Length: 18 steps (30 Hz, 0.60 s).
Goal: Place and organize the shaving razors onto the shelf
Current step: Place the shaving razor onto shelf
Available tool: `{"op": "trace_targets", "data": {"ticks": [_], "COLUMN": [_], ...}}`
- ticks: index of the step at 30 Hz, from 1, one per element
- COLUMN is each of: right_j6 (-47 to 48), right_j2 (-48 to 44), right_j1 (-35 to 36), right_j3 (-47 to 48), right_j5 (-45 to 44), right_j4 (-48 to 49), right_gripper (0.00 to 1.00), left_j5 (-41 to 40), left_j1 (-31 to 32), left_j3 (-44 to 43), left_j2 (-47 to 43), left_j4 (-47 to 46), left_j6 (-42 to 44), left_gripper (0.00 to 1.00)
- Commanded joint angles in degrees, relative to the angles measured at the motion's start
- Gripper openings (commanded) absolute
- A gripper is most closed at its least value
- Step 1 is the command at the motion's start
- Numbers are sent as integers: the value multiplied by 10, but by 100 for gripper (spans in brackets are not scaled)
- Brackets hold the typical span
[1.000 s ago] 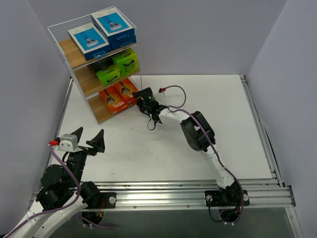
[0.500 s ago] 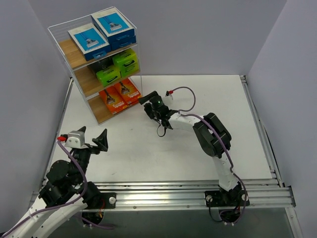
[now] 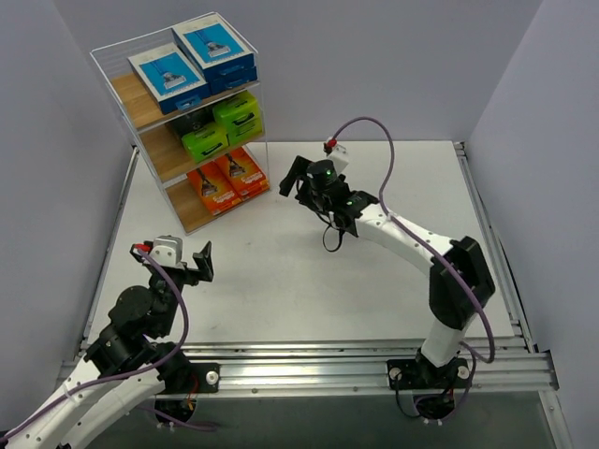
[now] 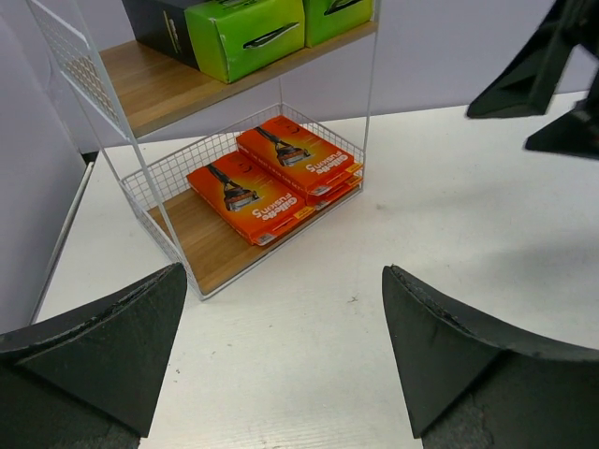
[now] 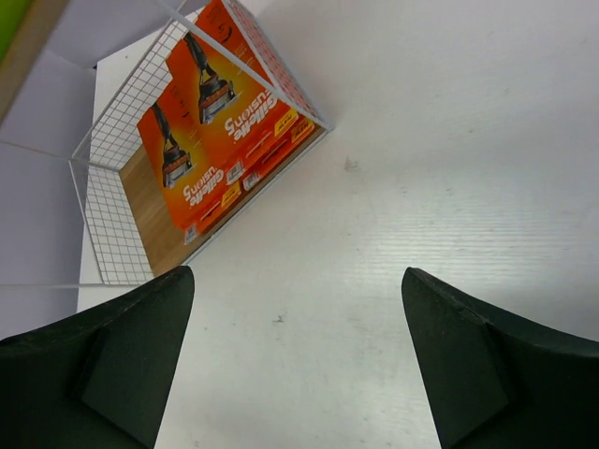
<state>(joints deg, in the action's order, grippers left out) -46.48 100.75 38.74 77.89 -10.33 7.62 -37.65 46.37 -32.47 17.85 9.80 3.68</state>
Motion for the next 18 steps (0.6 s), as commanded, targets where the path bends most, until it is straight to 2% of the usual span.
{"op": "trace_targets", "data": {"ticks": [1,7,14,18], "right_j6": [111,180,211,229], "right_j2": [-75,-190,-360,-428], "right_j1": [-16,-41,-51,-52], "right_j3": [-20,-80,-194,-250], "right_j5": [-37,-54,-53,-66], "right_j4": [-73,-132,-82,-41], "right_gripper": [88,90,91,93], "left_j5": [-12,-20,-22,-22], "left_j1": [-9,-17,-22,-22], "left_j3": [-11,-12,-15,-15], "left_j2": [1,18,25,23], "left_j4": [-15,-15,-8,-3], "left_j6": [9,12,10,6], "left_gripper": [94,94,94,94]}}
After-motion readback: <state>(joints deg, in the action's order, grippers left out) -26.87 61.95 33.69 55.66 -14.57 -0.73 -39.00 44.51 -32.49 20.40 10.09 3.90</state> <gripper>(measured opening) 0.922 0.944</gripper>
